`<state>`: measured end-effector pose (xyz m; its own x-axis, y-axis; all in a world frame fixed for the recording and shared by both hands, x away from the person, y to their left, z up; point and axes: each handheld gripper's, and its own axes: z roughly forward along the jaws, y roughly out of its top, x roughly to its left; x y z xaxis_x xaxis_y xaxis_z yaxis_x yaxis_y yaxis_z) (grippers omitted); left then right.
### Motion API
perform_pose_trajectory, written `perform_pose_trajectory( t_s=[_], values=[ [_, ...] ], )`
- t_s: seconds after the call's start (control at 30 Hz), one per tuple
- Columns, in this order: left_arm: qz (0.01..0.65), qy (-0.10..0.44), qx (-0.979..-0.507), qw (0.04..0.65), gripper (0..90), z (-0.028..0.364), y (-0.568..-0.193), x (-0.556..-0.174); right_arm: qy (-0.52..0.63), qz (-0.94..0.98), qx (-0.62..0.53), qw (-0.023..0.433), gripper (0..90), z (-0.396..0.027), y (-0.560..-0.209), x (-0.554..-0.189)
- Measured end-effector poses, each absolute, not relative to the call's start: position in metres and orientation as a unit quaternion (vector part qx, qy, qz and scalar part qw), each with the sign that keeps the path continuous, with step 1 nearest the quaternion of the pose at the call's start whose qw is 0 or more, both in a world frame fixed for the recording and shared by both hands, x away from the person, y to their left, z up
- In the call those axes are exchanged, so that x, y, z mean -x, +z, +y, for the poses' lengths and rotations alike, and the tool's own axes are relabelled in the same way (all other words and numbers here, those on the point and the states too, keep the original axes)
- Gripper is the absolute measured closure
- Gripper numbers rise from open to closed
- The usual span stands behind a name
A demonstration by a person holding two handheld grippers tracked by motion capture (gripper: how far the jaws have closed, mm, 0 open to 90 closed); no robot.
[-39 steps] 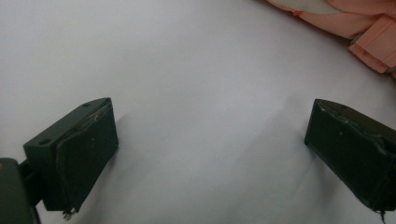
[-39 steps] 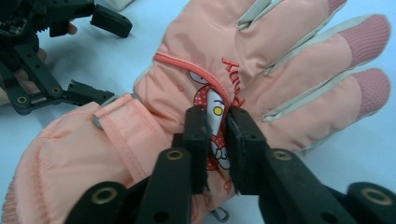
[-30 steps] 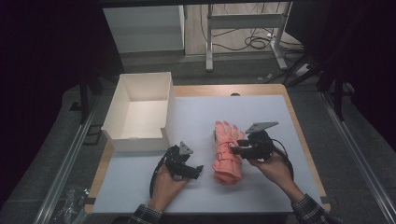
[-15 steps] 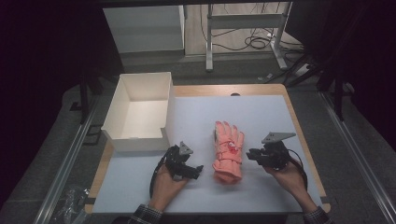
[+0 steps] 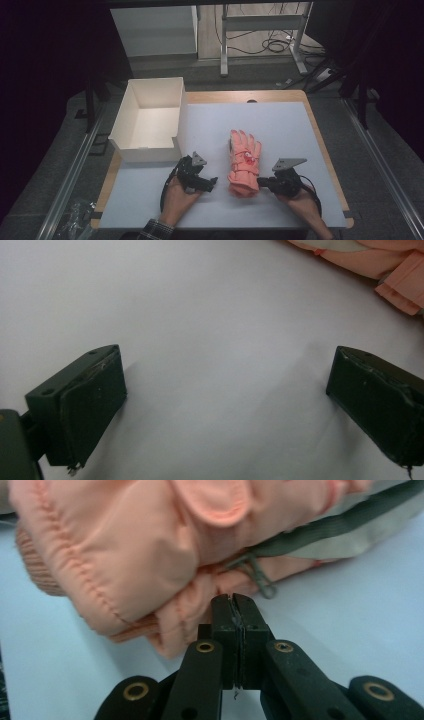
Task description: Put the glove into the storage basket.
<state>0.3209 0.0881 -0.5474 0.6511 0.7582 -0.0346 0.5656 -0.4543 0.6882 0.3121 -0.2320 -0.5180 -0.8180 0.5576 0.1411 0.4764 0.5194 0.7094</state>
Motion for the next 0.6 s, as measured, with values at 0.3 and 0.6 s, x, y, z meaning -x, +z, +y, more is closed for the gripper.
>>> perform_pose_trajectory(
  t_s=[0.3,0.6],
  values=[
    [0.393,0.14,-0.841,0.344,2.4,0.088,-0.547,-0.321,0.4,0.869,-0.289,0.045,86.5,-0.218,-0.522,-0.309],
    [0.393,0.138,-0.841,0.344,2.4,0.089,-0.547,-0.321,0.402,0.87,-0.282,0.043,84.3,-0.205,-0.523,-0.309]
  ],
)
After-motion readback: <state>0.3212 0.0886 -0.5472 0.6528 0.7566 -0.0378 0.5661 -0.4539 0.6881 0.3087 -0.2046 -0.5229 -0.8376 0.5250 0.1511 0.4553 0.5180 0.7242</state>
